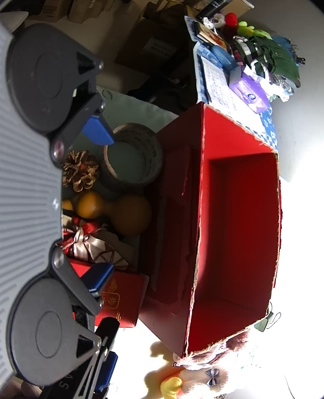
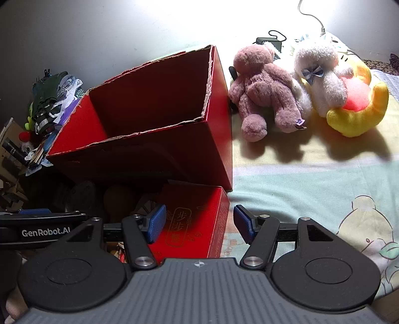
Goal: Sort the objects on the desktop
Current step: 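Grasp the small red gold-printed box with the right gripper and lift it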
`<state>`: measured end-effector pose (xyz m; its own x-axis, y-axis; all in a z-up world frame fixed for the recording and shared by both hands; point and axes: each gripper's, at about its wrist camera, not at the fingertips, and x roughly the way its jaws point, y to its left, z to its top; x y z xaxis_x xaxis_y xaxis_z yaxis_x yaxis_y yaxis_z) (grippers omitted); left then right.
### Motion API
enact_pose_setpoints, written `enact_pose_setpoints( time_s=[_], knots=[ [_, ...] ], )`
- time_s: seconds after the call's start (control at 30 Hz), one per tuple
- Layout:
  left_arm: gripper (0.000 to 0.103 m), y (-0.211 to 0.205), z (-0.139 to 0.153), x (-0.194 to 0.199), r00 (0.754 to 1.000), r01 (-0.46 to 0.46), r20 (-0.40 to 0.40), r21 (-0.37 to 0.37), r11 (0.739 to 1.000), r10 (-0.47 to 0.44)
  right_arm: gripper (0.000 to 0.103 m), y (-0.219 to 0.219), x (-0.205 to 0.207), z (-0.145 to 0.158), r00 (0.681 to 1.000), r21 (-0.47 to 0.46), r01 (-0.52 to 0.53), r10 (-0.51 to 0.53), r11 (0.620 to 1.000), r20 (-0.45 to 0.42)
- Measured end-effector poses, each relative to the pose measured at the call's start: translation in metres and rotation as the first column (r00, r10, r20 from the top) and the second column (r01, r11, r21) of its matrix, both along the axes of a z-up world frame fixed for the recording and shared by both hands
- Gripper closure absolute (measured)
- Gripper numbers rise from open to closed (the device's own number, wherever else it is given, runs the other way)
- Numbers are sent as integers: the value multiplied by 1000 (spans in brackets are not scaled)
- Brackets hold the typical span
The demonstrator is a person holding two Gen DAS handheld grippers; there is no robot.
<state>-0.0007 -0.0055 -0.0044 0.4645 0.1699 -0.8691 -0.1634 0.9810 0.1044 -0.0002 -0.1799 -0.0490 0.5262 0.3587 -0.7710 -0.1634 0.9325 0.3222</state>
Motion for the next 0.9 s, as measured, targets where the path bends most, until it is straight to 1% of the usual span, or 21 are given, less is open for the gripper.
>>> enact_pose_setpoints(
  time_s=[0.27, 0.33, 0.37, 0.47, 0.5, 0.53, 0.6, 0.63, 0.67, 0.7, 0.8, 0.87, 0.9],
  knots=[
    [2, -10, -1, 1, 1000, 8, -9, -15, 1000, -8, 39, -12, 0, -5, 1000, 14, -3, 3, 1000, -23],
    [2, -9, -4, 2, 1000, 8, 5, -17, 1000, -8, 39, -17, 0, -6, 1000, 21, -3, 3, 1000, -24],
    [2, -13, -2, 1, 1000, 20, -5, -32, 999, -20, 39, -19, 0, -6, 1000, 24, -3, 4, 1000, -24],
    [2, -12, 2, -6, 998, 60, 31, -84, 995, -58, 39, -25, 1, -9, 999, 43, -3, 4, 999, -37],
    [3, -13, 3, -9, 996, 77, 56, -86, 993, -72, 39, -28, 2, -10, 999, 55, 0, 3, 999, -44],
    [3, -13, 4, -13, 993, 103, 75, -109, 989, -95, 39, -32, 3, -12, 999, 67, 4, 0, 998, -53],
    [4, -14, 6, -20, 982, 174, 100, -162, 971, -159, 43, -37, 6, -16, 997, 96, 11, -4, 995, -73],
    [5, -16, 6, -23, 975, 203, 127, -183, 962, -182, 46, -40, 6, -17, 997, 113, 10, -1, 994, -83],
    [6, -19, 6, -27, 965, 237, 163, -198, 951, -206, 46, -42, 7, -19, 996, 133, 8, 5, 991, -93],
    [6, -22, 5, -30, 957, 269, 171, -215, 939, -234, 46, -44, 9, -21, 995, 151, 8, 8, 989, -102],
    [9, -35, -1, -33, 940, 333, 160, -236, 913, -302, 50, -48, 11, -24, 992, 198, -3, 28, 980, -120],
    [10, -45, -8, -33, 930, 367, 121, -243, 898, -348, 51, -49, 13, -25, 991, 216, -20, 49, 976, -126],
    [11, -49, -11, -32, 927, 376, 113, -245, 894, -359, 53, -49, 14, -26, 990, 225, -29, 59, 974, -129]
  ],
)
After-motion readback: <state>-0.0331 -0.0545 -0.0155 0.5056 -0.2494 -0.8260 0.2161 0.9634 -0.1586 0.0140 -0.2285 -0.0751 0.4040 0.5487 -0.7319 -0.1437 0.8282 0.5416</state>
